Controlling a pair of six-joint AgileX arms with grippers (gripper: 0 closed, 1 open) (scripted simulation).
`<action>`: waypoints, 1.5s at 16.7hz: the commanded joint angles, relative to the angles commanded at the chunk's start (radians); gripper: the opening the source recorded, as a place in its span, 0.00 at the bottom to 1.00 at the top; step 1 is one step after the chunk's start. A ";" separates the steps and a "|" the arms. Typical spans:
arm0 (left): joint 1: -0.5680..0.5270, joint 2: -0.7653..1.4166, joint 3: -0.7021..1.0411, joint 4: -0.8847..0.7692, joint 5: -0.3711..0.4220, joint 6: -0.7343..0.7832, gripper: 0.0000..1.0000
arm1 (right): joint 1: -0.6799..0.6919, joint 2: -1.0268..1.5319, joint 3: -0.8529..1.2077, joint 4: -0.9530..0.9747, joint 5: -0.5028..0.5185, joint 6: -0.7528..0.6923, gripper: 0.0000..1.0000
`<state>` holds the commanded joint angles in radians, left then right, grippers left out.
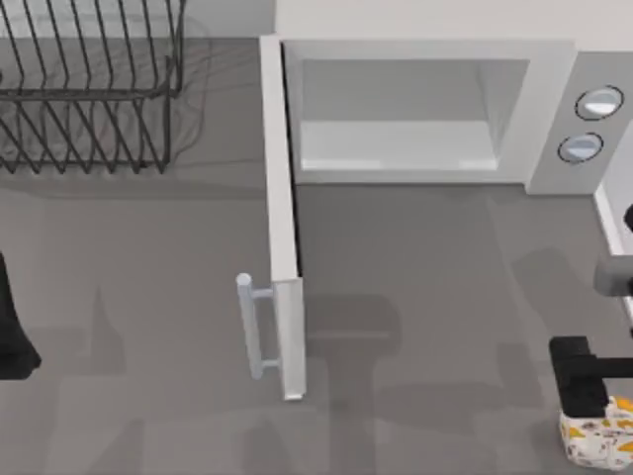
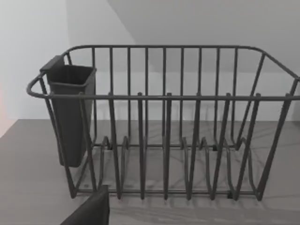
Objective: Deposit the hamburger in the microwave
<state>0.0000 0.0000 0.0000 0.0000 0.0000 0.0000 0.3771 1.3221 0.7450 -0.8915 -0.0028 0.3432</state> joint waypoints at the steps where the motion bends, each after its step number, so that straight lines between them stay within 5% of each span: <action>1: 0.000 0.000 0.000 0.000 0.000 0.000 1.00 | 0.013 0.040 0.029 -0.030 0.001 0.012 1.00; 11: 0.000 0.000 0.000 0.000 0.000 0.000 1.00 | 0.033 0.114 0.068 -0.062 0.004 0.032 1.00; 19: 0.000 0.000 0.000 0.000 0.000 0.000 1.00 | 0.038 0.279 -0.091 0.270 0.004 0.038 1.00; 25: 0.000 0.000 0.000 0.000 0.000 0.000 1.00 | 0.039 0.301 -0.111 0.305 0.004 0.039 1.00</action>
<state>0.0000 0.0000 0.0000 0.0000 0.0000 0.0000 0.4162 1.6228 0.6342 -0.5866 0.0011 0.3820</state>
